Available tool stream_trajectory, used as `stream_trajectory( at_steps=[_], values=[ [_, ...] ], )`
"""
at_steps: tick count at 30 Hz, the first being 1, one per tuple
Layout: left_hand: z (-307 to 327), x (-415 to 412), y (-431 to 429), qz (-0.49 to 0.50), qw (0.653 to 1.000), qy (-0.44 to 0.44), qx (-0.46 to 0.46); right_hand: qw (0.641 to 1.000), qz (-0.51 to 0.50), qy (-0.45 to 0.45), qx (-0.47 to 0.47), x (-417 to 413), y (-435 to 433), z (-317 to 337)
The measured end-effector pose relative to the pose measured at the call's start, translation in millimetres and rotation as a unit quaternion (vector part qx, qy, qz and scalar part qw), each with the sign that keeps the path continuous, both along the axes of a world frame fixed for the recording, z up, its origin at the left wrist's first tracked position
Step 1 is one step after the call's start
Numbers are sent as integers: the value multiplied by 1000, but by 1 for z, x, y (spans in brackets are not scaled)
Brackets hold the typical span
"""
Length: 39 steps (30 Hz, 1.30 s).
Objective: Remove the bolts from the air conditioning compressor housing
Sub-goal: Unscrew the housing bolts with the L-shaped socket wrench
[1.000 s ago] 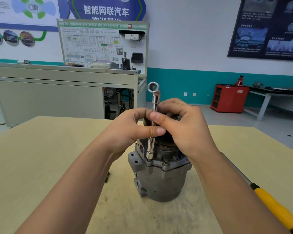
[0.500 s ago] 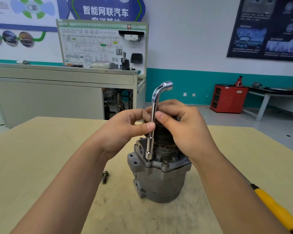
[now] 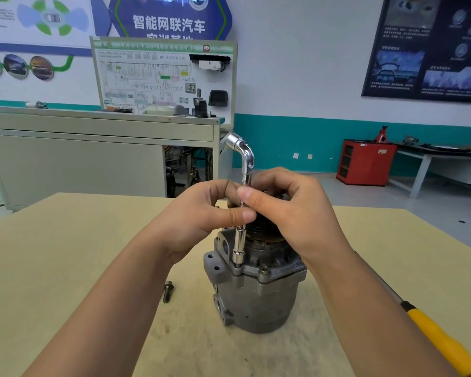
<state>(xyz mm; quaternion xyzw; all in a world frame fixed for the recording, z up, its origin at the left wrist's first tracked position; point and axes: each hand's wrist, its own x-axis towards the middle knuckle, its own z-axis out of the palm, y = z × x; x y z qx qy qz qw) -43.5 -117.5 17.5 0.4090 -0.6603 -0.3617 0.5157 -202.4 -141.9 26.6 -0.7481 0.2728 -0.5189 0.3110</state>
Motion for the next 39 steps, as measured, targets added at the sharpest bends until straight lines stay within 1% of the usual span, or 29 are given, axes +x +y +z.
stream_trajectory(
  at_steps=[5, 9, 15, 21, 26, 29, 33, 39],
  values=[
    [1, -6, 0, 8, 1000, -10, -14, 1000, -16, 9, 4, 2, 1, -1],
    [0, -6, -2, 14, 1000, -2, -24, 1000, -13, 4, -4, 1, 0, 0],
    [-3, -1, -3, -8, 1000, -26, -8, 1000, 6, 15, -17, 3, -2, 1],
    [-2, 2, 0, -41, 999, -29, -10, 998, -17, 54, -25, 2, -3, 2],
    [-4, 1, -3, -27, 999, -26, -10, 996, -32, 72, -34, 2, -2, 2],
    [-4, 0, -5, -9, 1000, -8, -12, 997, -31, 60, -30, 2, -2, 2],
    [-3, -2, -4, -8, 999, 28, -16, 999, -22, 43, -19, 2, -1, 3],
    [-2, -4, -4, 14, 999, 29, -18, 999, -25, 31, -9, 3, 0, 3]
  ],
)
